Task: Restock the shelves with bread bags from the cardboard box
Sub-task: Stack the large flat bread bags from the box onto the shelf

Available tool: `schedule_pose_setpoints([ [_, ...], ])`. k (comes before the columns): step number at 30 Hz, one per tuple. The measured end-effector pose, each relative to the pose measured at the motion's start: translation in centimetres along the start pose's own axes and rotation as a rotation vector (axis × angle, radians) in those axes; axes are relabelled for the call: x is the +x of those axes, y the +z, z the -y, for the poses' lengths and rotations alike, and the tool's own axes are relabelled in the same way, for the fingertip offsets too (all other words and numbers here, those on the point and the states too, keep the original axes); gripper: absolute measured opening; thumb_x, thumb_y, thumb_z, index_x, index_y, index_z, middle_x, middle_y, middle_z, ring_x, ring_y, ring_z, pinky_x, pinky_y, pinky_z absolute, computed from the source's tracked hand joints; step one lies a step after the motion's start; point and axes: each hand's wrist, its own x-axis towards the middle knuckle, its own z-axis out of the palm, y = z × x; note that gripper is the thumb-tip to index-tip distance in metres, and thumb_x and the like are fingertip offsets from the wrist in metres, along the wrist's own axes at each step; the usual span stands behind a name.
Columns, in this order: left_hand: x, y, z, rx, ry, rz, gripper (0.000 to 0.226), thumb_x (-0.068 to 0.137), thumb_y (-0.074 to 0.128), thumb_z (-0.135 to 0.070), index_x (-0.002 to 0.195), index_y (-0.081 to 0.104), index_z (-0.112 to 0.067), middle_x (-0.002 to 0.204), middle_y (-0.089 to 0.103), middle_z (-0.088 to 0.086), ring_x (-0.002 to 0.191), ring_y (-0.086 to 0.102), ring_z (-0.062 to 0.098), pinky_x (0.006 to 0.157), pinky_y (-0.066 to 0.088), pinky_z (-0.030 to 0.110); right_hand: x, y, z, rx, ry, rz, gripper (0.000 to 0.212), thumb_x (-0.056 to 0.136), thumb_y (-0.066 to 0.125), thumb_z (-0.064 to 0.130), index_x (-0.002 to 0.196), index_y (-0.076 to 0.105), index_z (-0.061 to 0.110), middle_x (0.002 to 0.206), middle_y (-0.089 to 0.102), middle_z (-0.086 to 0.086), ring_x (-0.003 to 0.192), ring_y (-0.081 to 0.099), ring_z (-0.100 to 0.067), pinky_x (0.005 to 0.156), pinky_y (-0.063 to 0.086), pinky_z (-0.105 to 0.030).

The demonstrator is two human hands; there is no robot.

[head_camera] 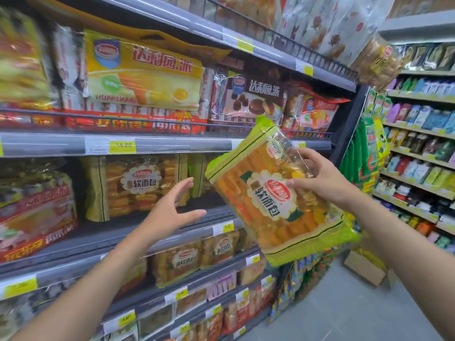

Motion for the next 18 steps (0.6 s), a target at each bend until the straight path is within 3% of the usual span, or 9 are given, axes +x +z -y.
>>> schedule_pose_setpoints([
  [4,0.0,-1.1,-1.2,0.111,0.034,0.017,0.109,0.061,0.08,-0.076,0.154,0.028,-0.05,0.157,0.035,-0.028,0.146,0.032,-0.003,0.12,0.03,0.033,0.7,1.8,1.8,-0.11,-0.034,0.207,0.075,0.074,0.089,0.022,0.125,0.048,0.059,0.129,0.064,0.005,0.115,0.065,-0.01,0.092,0.052,-0.024],
  [8,-1.0,-1.8,-0.7,0.11,-0.08,0.18,0.118,0.057,0.084,-0.075,0.157,0.03,-0.041,0.156,0.036,-0.025,0.143,0.035,-0.002,0.122,0.029,0.034,1.6,4.9,3.3,-0.21,-0.101,0.411,0.071,0.076,0.088,0.032,0.133,0.051,0.053,0.138,0.056,0.018,0.128,0.051,0.003,0.107,0.04,-0.024],
  [11,-2.8,-1.8,0.7,-0.031,-0.117,0.068,0.094,0.06,0.088,-0.064,0.141,0.044,-0.045,0.14,0.054,-0.027,0.124,0.051,-0.017,0.109,0.042,0.02,2.8,7.3,3.9,-0.178,-0.144,0.501,0.067,0.077,0.087,0.029,0.132,0.055,0.048,0.139,0.052,0.029,0.129,0.047,0.012,0.109,0.036,-0.019],
  [14,-4.5,-2.1,1.6,-0.131,-0.151,-0.063,0.068,0.075,0.089,-0.043,0.129,0.048,-0.046,0.115,0.064,-0.043,0.108,0.059,-0.02,0.091,0.046,0.01,4.5,9.7,4.3,-0.171,-0.181,0.537,0.064,0.078,0.087,0.029,0.13,0.056,0.048,0.139,0.055,0.024,0.13,0.05,0.005,0.109,0.038,-0.02],
  [16,-5.3,-2.6,1.8,-0.191,-0.151,-0.164,0.058,0.073,0.089,-0.037,0.119,0.054,-0.043,0.103,0.068,-0.042,0.099,0.065,-0.016,0.08,0.048,0.007,5.7,11.4,4.3,-0.176,-0.212,0.543,0.064,0.078,0.086,0.032,0.132,0.056,0.045,0.136,0.057,0.023,0.126,0.052,0.007,0.105,0.04,-0.017],
  [18,-5.6,-3.2,2.3,-0.227,-0.148,-0.279,0.061,0.065,0.089,-0.044,0.118,0.06,-0.037,0.107,0.074,-0.03,0.103,0.069,-0.003,0.081,0.05,0.009,6.7,13.0,4.1,-0.207,-0.252,0.539,0.063,0.079,0.085,0.036,0.134,0.055,0.042,0.132,0.058,0.024,0.122,0.053,0.01,0.101,0.043,-0.011],
])
